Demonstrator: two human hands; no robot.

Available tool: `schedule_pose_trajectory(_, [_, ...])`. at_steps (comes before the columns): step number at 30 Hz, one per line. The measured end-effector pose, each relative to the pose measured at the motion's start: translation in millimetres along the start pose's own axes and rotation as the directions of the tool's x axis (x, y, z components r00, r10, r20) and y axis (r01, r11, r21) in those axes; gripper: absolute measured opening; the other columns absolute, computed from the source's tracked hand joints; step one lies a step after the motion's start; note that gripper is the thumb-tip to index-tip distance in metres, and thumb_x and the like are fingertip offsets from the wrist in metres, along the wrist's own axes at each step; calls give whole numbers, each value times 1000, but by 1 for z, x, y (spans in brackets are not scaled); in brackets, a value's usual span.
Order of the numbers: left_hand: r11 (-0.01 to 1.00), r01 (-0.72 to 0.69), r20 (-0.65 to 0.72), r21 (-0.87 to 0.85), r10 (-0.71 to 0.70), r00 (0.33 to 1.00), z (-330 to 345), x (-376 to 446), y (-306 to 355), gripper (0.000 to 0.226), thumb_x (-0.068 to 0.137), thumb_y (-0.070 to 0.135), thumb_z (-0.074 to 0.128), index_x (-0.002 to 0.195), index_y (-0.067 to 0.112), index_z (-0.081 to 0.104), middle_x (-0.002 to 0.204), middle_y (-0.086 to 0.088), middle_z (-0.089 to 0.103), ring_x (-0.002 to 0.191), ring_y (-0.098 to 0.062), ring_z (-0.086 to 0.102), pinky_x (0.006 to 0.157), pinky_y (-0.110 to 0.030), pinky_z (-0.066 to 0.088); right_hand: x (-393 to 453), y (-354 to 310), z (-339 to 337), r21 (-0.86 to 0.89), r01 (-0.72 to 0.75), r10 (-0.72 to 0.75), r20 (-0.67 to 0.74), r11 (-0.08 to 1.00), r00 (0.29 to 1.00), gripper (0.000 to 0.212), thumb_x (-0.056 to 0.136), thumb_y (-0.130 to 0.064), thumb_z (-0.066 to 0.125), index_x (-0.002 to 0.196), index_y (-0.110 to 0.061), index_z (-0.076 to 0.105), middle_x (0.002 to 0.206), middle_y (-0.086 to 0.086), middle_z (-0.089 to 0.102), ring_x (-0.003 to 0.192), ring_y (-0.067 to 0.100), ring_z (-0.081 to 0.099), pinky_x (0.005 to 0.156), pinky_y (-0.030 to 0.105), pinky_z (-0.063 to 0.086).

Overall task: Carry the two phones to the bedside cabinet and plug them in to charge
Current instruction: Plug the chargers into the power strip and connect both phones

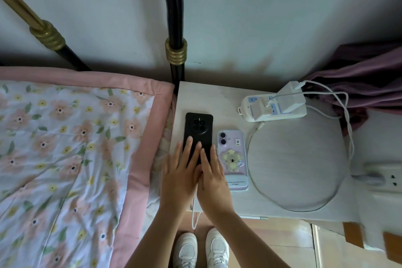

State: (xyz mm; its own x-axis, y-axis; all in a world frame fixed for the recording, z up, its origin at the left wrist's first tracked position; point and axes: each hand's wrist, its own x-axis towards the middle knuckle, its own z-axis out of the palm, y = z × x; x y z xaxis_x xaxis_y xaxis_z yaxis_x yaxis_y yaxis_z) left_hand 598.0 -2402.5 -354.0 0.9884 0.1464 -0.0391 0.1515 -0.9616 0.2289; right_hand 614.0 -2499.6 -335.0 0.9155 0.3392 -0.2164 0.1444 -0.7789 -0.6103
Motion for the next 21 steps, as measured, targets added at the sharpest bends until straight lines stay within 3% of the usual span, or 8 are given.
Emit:
schedule_pose_trajectory(2, [1000, 17, 20, 23, -18, 1000, -1, 0, -2, 55, 97, 49, 20, 142, 25, 41, 150, 0, 39, 135, -24, 42, 100, -43, 46, 3, 5, -10, 82, -28, 28, -6, 996, 1000, 53, 97, -11, 39, 148, -19, 27, 156, 3, 25, 142, 16, 27, 108, 24, 33])
schedule_pose_trajectory(4, [999, 38, 21, 1, -38, 999, -5, 3, 1, 54, 94, 48, 29, 138, 25, 48, 147, 0, 45, 131, -26, 48, 98, -47, 44, 7, 17, -30, 267, -105, 147, -143, 958, 979, 47, 93, -7, 46, 137, -20, 44, 135, -1, 56, 119, 9, 55, 97, 22, 47])
schedule_pose_trajectory(6, [995, 84, 17, -57, -84, 996, -13, 11, 9, 51, 91, 44, 35, 131, 21, 57, 141, -2, 53, 126, -29, 53, 95, -48, 45, 16, 35, -55, 411, -191, 334, -312, 891, 889, 40, 89, -2, 51, 123, -22, 55, 108, -4, 68, 89, -3, 63, 79, 13, 52])
schedule_pose_trajectory(9, [969, 146, 27, -201, -144, 989, -23, 24, 28, 44, 91, 37, 50, 128, 14, 58, 134, -6, 58, 119, -30, 56, 91, -45, 48, 36, 68, -88, 524, -378, 593, -336, 764, 732, 32, 85, -6, 58, 114, -20, 57, 99, 2, 69, 74, 3, 60, 70, 25, 52])
schedule_pose_trajectory(12, [941, 118, 88, -318, -95, 992, -28, 25, 55, 55, 86, 39, 62, 133, 13, 50, 130, -5, 59, 116, -26, 56, 92, -37, 47, 62, 90, -106, 384, -546, 650, -234, 745, 723, 28, 84, -28, 64, 110, -18, 61, 99, 3, 70, 85, 21, 63, 72, 29, 44])
schedule_pose_trajectory(15, [921, 136, 169, -365, -78, 983, -21, 21, 82, 80, 82, 52, 61, 145, 13, 32, 142, -5, 47, 125, -22, 47, 98, -31, 42, 86, 96, -114, 229, -629, 667, -178, 743, 723, 35, 79, -52, 62, 93, -20, 64, 90, -1, 69, 83, 21, 63, 69, 28, 42])
schedule_pose_trajectory(18, [900, 228, 215, -371, -155, 964, -10, 27, 100, 102, 74, 57, 67, 150, 12, 15, 152, -10, 30, 131, -25, 34, 101, -31, 40, 103, 97, -114, 125, -651, 662, -155, 749, 733, 44, 80, -59, 57, 77, -17, 69, 78, 4, 72, 77, 23, 68, 62, 27, 43])
schedule_pose_trajectory(21, [911, 267, 201, -314, -211, 957, -3, 35, 113, 107, 69, 52, 73, 150, 12, 17, 152, -16, 28, 132, -30, 33, 102, -34, 41, 112, 97, -116, 115, -642, 653, -131, 758, 746, 46, 84, -55, 54, 79, -13, 72, 75, 5, 73, 75, 22, 69, 65, 29, 50])
